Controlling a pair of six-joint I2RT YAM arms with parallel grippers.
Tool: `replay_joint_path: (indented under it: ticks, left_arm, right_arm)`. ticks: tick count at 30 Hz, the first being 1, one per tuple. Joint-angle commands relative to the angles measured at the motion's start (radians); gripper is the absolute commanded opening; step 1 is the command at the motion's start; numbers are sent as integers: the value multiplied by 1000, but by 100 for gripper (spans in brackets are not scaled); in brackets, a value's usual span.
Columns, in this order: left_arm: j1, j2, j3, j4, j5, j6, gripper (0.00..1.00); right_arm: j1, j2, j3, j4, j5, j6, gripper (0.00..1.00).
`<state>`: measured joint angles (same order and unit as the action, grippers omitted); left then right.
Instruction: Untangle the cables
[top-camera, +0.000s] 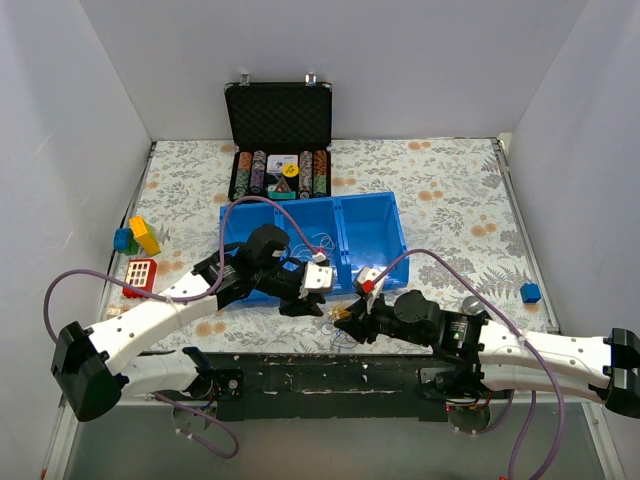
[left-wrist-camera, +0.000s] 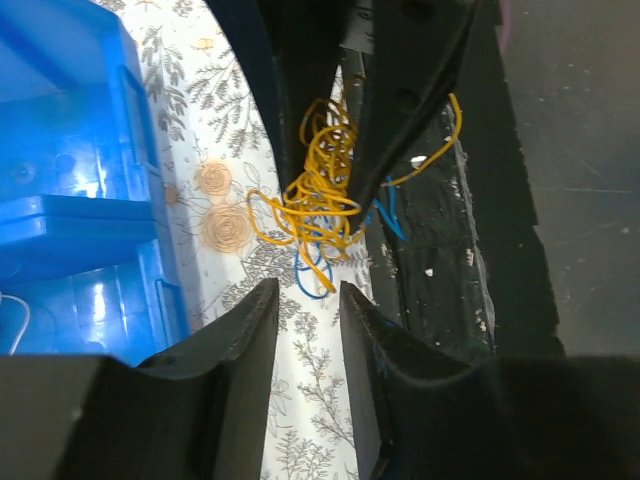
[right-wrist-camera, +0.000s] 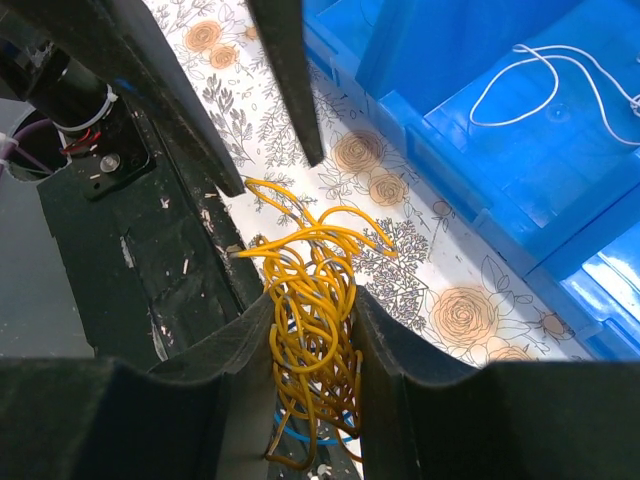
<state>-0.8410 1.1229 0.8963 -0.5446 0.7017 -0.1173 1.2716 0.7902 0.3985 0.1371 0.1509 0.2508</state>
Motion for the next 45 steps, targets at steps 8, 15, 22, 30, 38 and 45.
replay_joint_path:
  ticks: [8, 15, 22, 30, 38, 45]
  left_arm:
    - [-15, -3, 16, -8, 56, 33, 29]
    - [-18, 0, 4, 61, -17, 19, 17]
    - [-18, -29, 6, 129, -203, 10, 0]
    - [-18, -75, 125, 98, -196, -16, 0]
    - [-18, -78, 213, -52, -45, -5, 0]
    - [-18, -87, 208, -71, -41, 8, 0]
  right_arm:
    - [2, 24, 68, 79, -11, -25, 38]
    - [2, 27, 69, 90, -24, -21, 38]
    - [2, 14, 39, 70, -27, -10, 38]
    - [2, 6, -55, 27, -34, 24, 46]
    - [2, -115, 95, -134, 139, -50, 68]
    - [2, -115, 247, -194, 148, -123, 74]
